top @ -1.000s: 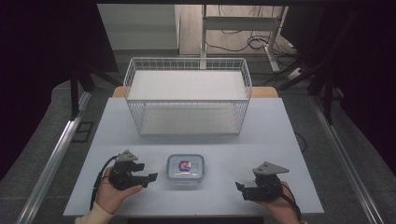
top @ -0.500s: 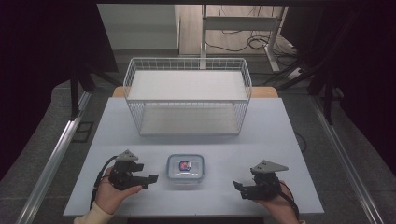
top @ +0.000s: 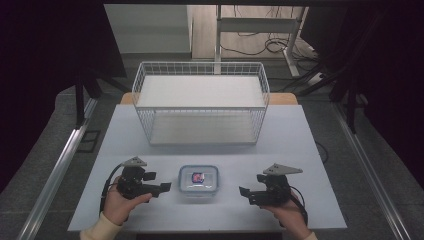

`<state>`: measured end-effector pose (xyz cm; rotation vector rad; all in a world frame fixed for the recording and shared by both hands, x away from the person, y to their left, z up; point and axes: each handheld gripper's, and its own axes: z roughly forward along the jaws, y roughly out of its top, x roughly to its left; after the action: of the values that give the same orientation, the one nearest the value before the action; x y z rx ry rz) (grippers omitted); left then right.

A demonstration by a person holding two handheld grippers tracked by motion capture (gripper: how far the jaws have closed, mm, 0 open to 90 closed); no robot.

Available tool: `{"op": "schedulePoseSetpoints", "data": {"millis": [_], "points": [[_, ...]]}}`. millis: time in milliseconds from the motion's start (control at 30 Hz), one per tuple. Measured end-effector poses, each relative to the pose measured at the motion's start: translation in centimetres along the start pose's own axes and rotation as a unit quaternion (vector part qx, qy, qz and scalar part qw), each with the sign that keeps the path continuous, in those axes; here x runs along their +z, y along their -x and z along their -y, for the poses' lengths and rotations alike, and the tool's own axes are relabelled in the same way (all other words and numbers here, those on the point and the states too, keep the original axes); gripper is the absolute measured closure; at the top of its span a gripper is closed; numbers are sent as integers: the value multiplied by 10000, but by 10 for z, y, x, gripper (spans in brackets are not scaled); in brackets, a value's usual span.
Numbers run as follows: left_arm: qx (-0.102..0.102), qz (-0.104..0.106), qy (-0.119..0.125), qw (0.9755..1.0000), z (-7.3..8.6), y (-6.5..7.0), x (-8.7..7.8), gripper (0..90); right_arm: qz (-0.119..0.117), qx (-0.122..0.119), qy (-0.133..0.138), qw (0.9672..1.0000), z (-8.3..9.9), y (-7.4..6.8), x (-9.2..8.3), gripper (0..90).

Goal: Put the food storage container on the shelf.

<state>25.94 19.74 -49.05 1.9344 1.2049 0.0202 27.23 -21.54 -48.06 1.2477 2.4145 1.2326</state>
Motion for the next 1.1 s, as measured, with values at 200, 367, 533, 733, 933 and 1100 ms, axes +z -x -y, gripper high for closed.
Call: {"op": "schedulePoseSetpoints", "data": {"millis": [200, 367, 533, 733, 933, 1100], "points": [[-258, 277, 102, 9992, -8, -7, 4, 199, -373, 222, -94, 9990, -10, -6, 17, 167], [-301, 307, 124, 9990, -13, -9, 7, 198, -436, 232, -178, 9986, -16, -10, 28, 167], [-368, 409, 65, 9985, -21, -9, 18, 199, -568, 422, -256, 9972, -25, -13, 43, 167], [-487, 611, -59, 9969, -26, -11, 34, 200, -779, 736, -385, 9935, -29, -11, 62, 167], [-702, 846, -131, 9938, -23, -16, 44, 206, -857, 854, -461, 9916, -29, -13, 72, 165], [-843, 972, -176, 9915, -21, -15, 49, 214, -1072, 1149, -566, 9860, -29, -12, 82, 161]]}}
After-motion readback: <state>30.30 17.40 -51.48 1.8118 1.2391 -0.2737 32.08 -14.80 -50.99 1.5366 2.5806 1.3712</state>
